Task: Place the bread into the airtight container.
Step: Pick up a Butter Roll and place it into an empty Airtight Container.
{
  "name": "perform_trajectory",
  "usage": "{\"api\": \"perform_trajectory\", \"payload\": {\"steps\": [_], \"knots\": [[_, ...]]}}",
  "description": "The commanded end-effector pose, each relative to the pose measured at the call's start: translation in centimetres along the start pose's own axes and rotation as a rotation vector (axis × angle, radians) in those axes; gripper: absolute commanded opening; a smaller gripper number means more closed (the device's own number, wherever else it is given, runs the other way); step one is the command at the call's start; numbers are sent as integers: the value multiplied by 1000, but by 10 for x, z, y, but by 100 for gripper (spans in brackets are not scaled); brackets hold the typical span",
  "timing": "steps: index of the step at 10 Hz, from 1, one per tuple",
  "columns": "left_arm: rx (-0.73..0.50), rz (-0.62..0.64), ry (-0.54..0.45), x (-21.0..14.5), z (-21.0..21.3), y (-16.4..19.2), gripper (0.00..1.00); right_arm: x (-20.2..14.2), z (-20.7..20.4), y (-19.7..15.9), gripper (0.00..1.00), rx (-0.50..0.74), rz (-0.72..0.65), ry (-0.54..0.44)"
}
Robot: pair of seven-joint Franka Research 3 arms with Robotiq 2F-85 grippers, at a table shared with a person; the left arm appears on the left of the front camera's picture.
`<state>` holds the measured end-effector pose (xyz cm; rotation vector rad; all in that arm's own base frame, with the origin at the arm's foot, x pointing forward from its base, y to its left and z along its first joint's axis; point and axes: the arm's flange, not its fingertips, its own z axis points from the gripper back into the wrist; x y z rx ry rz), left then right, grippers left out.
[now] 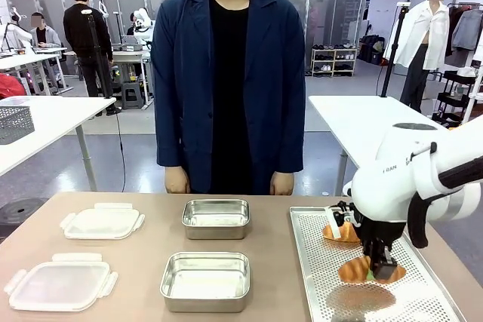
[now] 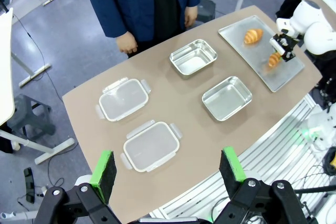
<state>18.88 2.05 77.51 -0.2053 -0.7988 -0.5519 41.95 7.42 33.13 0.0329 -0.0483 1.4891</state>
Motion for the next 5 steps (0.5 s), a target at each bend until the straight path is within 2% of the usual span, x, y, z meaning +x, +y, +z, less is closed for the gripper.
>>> {"api": "perform_trajectory", "payload": {"steps": [1, 3, 5], "knots": [[1, -2, -4, 2, 0, 0, 100, 26, 35, 6, 31, -9, -4, 39], [1, -2, -4, 2, 0, 0, 100, 72, 68, 14, 31, -22, 3, 2], [1, -2, -4, 2, 0, 0, 100, 138, 94, 22, 31, -50, 18, -39]]}}
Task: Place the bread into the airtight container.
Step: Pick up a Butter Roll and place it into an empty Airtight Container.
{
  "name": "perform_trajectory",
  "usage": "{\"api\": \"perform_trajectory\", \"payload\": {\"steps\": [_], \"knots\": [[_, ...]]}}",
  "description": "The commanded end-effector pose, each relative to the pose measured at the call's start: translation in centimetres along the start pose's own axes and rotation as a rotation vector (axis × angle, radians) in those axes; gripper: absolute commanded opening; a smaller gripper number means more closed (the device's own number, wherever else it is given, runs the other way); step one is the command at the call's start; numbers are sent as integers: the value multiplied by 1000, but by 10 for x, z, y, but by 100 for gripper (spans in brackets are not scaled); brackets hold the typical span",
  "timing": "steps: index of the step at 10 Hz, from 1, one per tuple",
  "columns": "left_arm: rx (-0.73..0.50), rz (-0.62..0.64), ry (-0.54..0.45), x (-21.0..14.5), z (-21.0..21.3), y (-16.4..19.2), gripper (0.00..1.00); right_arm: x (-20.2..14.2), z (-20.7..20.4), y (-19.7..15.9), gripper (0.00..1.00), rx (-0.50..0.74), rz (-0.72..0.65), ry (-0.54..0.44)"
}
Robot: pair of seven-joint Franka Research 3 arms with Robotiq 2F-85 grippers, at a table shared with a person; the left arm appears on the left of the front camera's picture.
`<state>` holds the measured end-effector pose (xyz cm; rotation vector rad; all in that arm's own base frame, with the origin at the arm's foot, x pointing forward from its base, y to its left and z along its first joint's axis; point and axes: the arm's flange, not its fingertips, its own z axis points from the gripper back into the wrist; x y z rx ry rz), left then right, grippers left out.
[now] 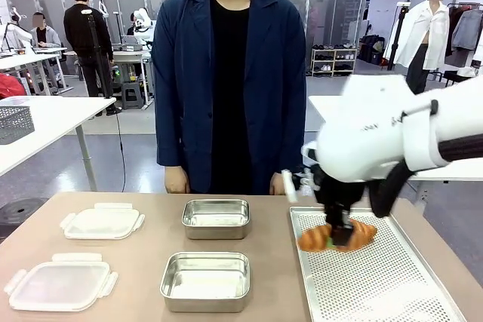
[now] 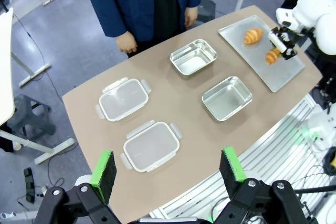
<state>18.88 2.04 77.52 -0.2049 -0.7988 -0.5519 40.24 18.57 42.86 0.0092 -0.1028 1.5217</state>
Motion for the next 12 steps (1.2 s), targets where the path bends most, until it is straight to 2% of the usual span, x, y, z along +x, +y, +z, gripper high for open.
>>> {"api": "perform_trajectory", "payload": {"steps": [1, 3, 5, 7, 10, 12], "knots": [[0, -2, -4, 2, 0, 0, 100, 57, 7, -2, 31, -7, -5, -30], [0, -2, -4, 2, 0, 0, 100, 117, 4, 5, 31, 8, 9, -27], [0, -2, -4, 2, 0, 0, 100, 169, -10, 11, 31, -11, 49, -70], [0, -2, -4, 2, 0, 0, 100, 198, -31, 10, 31, 14, 46, -112], [0, -2, -4, 2, 0, 0, 100, 233, -60, 7, 31, 53, 31, -68], [0, -2, -4, 2, 0, 0, 100, 243, -78, 8, 31, 67, 25, -56]]}}
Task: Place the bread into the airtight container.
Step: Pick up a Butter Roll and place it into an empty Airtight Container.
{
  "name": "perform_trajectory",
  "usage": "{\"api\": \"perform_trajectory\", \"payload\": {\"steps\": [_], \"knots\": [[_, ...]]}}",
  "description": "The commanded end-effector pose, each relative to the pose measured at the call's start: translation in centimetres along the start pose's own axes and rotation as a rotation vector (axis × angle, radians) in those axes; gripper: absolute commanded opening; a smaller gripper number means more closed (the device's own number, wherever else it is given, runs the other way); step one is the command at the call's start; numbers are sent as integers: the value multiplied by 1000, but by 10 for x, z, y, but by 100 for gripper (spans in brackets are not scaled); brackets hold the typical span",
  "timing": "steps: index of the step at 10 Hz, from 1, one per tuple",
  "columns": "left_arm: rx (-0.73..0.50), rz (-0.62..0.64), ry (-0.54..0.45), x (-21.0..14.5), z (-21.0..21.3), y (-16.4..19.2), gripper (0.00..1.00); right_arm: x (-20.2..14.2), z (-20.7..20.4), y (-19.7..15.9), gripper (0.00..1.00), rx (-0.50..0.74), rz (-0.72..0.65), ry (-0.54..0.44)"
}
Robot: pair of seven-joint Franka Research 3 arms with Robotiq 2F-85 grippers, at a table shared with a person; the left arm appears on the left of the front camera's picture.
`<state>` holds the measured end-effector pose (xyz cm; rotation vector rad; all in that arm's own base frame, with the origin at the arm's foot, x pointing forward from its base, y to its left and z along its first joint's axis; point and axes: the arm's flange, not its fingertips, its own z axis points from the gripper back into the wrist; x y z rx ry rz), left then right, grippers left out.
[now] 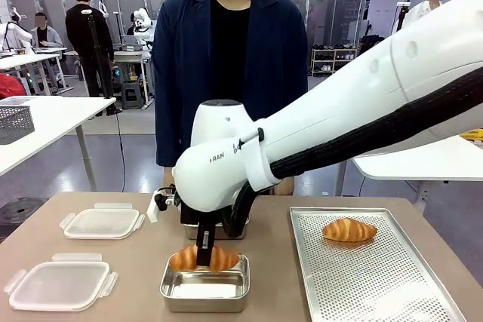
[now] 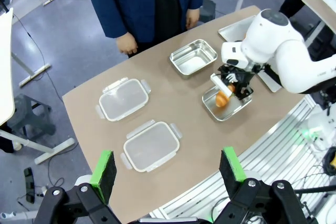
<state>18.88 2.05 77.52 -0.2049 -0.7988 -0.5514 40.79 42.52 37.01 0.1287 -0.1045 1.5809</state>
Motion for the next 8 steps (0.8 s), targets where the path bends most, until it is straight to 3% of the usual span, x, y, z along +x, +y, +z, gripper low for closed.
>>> {"api": "perform_trajectory", "payload": {"steps": [1, 3, 4, 6, 8], "knots": [[0, -2, -4, 2, 0, 0, 100, 9, -8, -1, 31, -7, -40, 40], [0, -2, -4, 2, 0, 0, 100, 5, -13, -3, 31, 4, -54, 43], [0, -2, -4, 2, 0, 0, 100, 5, -15, -3, 60, 9, -54, 38], [0, -2, -4, 2, 0, 0, 100, 7, -14, -3, 100, 14, -57, 48], [0, -2, -4, 2, 0, 0, 100, 7, -12, -2, 100, 12, -57, 53]]}}
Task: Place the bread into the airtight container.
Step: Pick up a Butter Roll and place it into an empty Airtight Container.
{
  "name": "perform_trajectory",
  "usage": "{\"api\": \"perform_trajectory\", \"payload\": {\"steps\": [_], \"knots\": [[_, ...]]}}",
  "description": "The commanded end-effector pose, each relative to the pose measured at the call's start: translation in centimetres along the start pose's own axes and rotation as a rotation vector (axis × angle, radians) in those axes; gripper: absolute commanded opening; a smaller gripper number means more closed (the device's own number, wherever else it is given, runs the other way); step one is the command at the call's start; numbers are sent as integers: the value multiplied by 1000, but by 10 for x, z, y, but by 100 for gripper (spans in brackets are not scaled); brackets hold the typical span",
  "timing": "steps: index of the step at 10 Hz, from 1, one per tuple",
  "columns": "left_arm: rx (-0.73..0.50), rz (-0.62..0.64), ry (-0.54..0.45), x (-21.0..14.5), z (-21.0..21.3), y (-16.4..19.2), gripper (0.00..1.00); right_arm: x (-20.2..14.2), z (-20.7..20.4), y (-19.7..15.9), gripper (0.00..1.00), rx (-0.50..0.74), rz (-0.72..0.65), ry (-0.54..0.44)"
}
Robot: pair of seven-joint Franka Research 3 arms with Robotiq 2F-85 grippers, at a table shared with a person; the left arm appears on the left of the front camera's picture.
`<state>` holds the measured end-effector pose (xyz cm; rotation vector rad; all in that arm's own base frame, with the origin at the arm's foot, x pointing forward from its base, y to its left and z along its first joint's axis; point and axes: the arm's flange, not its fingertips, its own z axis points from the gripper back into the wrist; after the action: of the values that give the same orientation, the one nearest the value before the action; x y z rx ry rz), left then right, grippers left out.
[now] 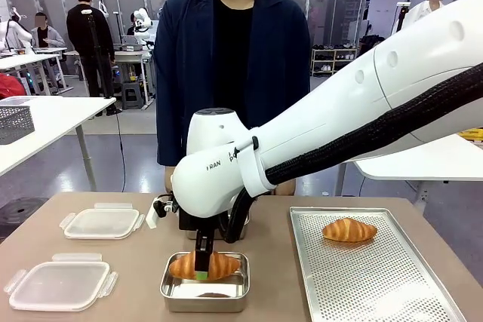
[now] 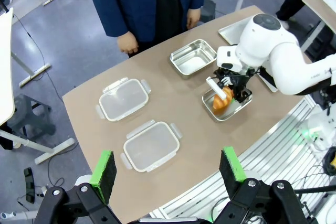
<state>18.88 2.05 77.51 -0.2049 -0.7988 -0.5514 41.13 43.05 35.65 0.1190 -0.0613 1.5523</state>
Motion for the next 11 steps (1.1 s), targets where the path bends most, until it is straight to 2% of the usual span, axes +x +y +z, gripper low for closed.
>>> {"api": "perform_trajectory", "payload": {"steps": [1, 3, 4, 11], "knots": [[0, -2, -4, 2, 0, 0, 100, 2, 3, 1, 99, -14, -23, 14], [0, -2, -4, 2, 0, 0, 100, -8, 4, -1, 100, 18, -11, -25], [0, -2, -4, 2, 0, 0, 100, 0, 1, -1, 94, -1, -2, -1], [0, -2, -4, 2, 0, 0, 100, 0, 1, -1, 94, -1, -2, -1]]}}
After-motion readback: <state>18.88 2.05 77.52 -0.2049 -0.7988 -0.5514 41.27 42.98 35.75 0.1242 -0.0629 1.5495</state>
